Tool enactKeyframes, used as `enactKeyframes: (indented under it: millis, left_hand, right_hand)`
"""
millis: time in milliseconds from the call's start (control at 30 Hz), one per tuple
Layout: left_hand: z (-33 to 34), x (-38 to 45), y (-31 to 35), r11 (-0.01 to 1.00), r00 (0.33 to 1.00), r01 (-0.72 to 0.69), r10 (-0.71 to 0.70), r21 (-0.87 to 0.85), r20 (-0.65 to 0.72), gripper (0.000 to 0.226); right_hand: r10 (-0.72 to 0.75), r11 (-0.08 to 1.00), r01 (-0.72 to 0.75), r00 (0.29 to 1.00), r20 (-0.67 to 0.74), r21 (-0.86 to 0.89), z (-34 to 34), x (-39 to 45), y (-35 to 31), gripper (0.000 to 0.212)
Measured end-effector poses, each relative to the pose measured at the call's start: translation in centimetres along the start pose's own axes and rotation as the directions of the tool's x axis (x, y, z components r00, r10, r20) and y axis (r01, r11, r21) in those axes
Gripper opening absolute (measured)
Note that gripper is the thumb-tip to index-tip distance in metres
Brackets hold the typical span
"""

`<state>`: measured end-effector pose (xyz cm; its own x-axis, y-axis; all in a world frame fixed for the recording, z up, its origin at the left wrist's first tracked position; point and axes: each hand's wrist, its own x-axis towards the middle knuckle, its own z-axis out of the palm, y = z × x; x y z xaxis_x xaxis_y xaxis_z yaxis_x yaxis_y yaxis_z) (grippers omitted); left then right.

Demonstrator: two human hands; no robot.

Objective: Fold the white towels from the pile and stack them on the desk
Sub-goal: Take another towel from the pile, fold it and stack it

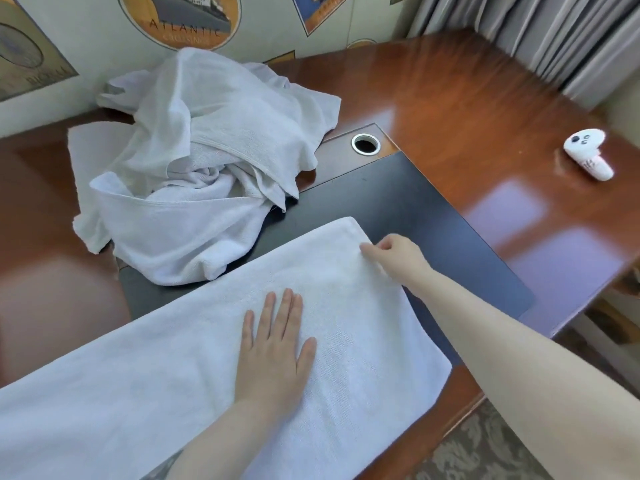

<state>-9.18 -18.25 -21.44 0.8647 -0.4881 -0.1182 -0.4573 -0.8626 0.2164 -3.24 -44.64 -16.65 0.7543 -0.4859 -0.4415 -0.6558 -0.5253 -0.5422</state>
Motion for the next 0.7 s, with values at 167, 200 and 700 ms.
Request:
enactKeyframes:
  millis: [167,200,700]
  left_hand:
    - [-0.4,0.0,0.3,0.999,0.999,0.038,-0.037,-0.025,0.04,0.066]
    - [-0.5,0.0,0.3,0.999,0.997,0.048,-0.047,-0.018,0.059,0.068]
    - [-3.5,4.4,12.8,0.956,0.994,-0.039,0.068,-0.29,0.091,0.057]
  right_hand:
    - [0.059,0.992,-0.026,0.962,0.268,-0.124,-2.3,-9.8,9.6,0.05]
    - [0.038,0.998,-0.021,0.956,0.29,-0.06,-2.5,-11.3,10.8,0.048]
    - [0.312,0.82,-0.271,0.95,0.003,0.503,1.7,-17.5,12.5,0.044]
